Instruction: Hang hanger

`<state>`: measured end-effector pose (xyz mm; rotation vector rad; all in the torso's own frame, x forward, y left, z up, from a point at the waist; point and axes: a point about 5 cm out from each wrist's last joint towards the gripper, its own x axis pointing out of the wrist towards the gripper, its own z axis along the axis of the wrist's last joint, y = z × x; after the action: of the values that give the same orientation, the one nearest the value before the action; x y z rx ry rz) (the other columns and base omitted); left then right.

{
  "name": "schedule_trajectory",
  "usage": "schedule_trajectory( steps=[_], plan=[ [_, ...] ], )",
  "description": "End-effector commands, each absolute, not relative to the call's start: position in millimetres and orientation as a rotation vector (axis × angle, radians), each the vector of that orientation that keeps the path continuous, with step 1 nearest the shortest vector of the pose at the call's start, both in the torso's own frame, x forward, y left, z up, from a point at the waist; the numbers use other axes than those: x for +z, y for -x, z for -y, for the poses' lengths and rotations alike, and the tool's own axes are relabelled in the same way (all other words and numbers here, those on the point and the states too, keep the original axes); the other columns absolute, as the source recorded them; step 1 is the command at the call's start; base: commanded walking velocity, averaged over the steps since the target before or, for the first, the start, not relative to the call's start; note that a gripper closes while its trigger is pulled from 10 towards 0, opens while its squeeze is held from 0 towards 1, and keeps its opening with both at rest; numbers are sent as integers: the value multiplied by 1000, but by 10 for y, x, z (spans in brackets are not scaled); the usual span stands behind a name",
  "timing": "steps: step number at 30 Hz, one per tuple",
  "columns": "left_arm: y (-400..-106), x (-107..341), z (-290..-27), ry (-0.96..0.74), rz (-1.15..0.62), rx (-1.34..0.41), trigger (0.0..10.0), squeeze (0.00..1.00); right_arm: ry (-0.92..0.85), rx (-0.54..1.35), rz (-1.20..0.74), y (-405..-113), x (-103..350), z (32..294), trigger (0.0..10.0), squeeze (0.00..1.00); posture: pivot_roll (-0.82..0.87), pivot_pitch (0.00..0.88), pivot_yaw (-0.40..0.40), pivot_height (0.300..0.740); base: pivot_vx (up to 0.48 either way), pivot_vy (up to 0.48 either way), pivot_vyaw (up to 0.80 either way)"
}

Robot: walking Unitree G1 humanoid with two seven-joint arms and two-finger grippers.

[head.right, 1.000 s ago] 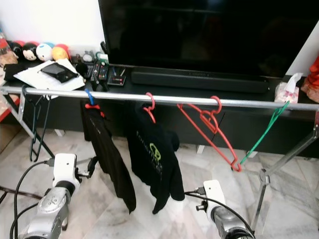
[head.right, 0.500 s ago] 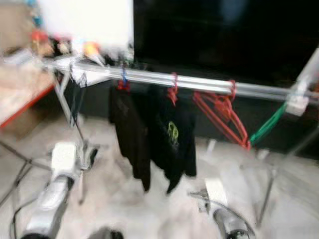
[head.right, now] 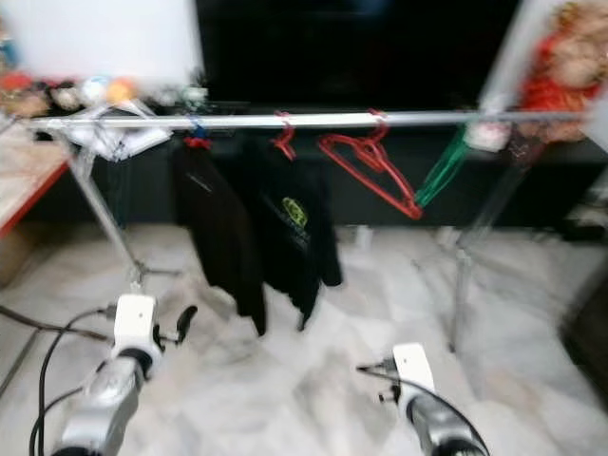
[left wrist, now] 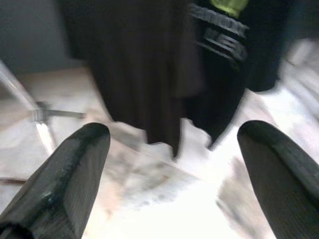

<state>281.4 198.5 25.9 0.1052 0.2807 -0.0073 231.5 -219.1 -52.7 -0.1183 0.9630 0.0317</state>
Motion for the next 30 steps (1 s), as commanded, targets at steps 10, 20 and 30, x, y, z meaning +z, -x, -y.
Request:
schedule_trajectory(
  steps=[10,20,30],
  plan=[
    [-2741,-191,-1901,-179,-652,10,10000,0,125,38,-959,-2334,-512,2199,10000,0,-85,0,-50,740,0,0,-309],
    [-2546,-414,-1924,-146,-835,79,10000,0,124,67,-952,-2349,-505,2176,10000,0,-90,0,-46,740,0,0,0],
    [-2336,-581,-1811,-154,-912,-28,10000,0,137,73,-955,-2374,-490,2171,10000,0,-90,0,-37,740,0,0,124]
  ],
)
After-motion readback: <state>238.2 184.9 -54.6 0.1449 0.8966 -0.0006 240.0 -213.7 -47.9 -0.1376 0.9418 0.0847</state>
